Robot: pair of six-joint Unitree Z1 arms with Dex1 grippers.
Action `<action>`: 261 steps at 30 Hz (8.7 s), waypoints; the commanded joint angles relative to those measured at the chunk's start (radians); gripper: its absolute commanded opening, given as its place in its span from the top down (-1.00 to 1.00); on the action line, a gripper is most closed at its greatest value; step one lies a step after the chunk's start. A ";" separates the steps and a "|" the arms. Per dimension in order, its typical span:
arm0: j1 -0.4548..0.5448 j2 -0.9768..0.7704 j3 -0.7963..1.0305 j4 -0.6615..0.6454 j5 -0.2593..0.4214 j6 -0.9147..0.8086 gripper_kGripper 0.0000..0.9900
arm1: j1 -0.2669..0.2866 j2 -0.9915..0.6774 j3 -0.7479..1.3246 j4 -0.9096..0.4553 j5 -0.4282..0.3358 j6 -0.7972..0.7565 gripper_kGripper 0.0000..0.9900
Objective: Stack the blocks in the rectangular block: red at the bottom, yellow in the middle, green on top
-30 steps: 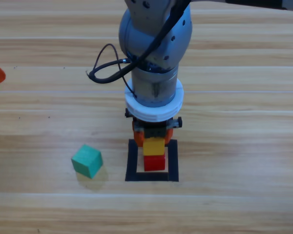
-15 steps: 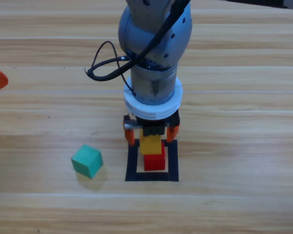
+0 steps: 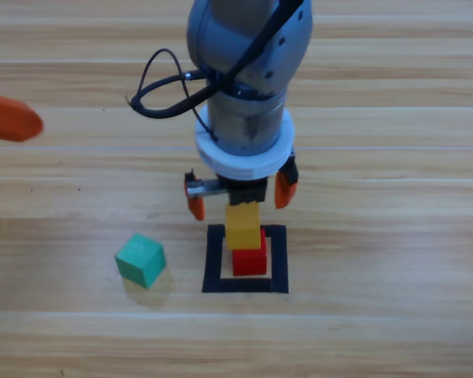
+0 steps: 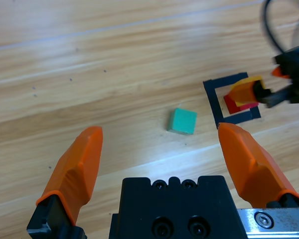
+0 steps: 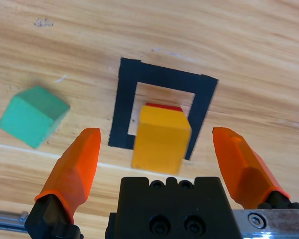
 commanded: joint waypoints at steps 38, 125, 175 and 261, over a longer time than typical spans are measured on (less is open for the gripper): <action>0.012 0.659 -0.144 0.038 -0.234 0.150 -0.96 | -0.207 -0.888 1.423 -0.974 0.171 -0.643 -0.99; -0.179 0.954 -1.075 0.641 -0.130 -0.538 0.87 | -0.207 -0.837 1.448 -1.025 0.160 -0.695 -0.99; -0.182 1.116 -1.066 0.646 -0.101 -0.501 0.87 | -0.207 -0.836 1.451 -1.023 0.162 -0.695 -0.99; -0.333 0.760 -0.874 0.554 0.142 -0.550 -1.00 | -0.207 -0.885 1.448 -1.020 0.175 -0.731 -0.99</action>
